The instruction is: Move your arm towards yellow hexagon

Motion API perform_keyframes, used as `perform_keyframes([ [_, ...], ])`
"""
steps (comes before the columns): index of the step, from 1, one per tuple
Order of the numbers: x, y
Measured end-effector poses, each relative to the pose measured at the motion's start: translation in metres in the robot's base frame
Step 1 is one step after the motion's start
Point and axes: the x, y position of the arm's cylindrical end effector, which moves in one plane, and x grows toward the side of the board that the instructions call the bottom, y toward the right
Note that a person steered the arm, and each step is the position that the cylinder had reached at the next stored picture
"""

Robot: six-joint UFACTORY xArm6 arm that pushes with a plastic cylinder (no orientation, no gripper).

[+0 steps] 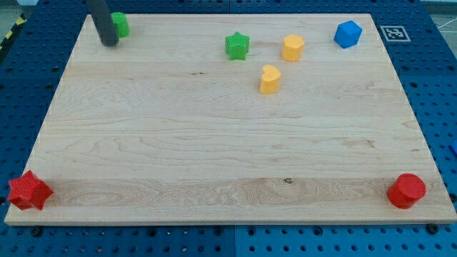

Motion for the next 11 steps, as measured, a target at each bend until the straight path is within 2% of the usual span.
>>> perform_keyframes([
  [1,0.084,0.026],
  [2,0.091,0.061],
  [3,0.116,0.126],
  [4,0.116,0.130],
  [5,0.130,0.187],
  [6,0.131,0.198],
  [7,0.177,0.263],
  [8,0.176,0.280],
  [9,0.176,0.364],
  [10,0.163,0.366],
  [11,0.082,0.380],
])
